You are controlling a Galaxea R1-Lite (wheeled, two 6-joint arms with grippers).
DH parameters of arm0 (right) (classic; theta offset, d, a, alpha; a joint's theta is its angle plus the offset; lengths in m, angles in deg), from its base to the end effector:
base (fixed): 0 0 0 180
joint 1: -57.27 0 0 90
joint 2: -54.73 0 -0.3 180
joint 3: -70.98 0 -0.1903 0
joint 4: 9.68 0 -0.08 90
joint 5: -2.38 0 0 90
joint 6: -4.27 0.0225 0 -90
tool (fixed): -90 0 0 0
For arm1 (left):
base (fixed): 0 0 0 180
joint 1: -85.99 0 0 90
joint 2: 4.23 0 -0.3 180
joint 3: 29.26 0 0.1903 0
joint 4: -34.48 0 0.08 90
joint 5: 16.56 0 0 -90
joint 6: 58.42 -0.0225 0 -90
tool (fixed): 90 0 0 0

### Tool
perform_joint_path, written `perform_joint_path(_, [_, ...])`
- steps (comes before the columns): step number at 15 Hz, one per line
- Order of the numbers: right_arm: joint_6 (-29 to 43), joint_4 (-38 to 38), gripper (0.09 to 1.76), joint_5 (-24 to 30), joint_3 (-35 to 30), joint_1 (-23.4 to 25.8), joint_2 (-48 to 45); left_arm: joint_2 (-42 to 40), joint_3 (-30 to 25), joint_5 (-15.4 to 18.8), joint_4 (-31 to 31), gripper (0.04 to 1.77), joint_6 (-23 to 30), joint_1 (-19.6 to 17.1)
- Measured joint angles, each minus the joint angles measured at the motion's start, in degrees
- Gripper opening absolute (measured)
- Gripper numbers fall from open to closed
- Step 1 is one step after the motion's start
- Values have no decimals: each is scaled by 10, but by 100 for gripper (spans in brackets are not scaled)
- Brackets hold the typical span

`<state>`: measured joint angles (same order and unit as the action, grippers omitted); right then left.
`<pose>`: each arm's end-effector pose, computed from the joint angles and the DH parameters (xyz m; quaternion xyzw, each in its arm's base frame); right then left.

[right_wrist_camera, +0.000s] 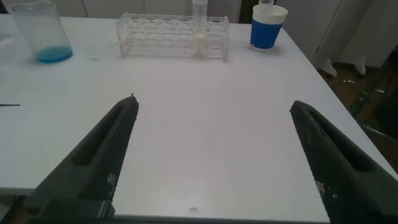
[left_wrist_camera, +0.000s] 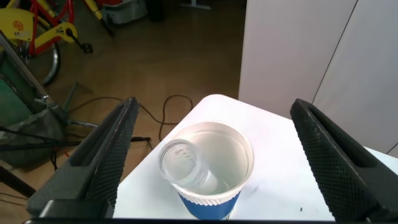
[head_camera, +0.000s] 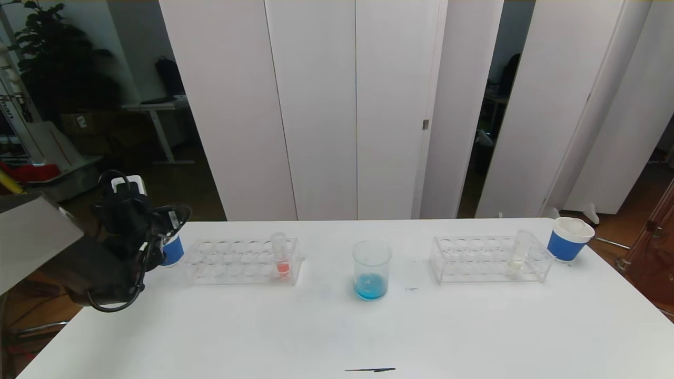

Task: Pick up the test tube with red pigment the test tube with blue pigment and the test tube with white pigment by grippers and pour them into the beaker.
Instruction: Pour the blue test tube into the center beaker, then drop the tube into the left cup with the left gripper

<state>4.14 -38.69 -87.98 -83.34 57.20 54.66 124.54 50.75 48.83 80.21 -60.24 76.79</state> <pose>-0.0263 -0.0002 0.0765 -0.0012 0.0284 -0.0025 0.9996 0.4068 0.0754 0.0855 0.0187 0.0308 0.2902 0.9563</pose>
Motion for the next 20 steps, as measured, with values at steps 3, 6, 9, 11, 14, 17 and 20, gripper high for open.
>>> perform_joint_path(3, [0,0,175,0,0,0,0,-60,-27,23,-45,175,1,0])
perform_joint_path(6, [0,0,175,0,0,0,0,-150,-82,51,-91,175,-2,0])
perform_joint_path(9, [0,0,175,0,0,0,0,-277,-148,85,-150,175,-5,1])
perform_joint_path(11, [0,0,175,0,0,0,0,-375,-179,96,-217,175,-5,4])
perform_joint_path(14, [0,0,175,0,0,0,0,-535,-201,102,-362,175,-4,18])
perform_joint_path(17, [0,0,175,0,0,0,0,-698,-209,95,-521,175,-1,62])
perform_joint_path(20, [0,0,175,0,0,0,0,-859,-221,96,-662,175,-2,94])
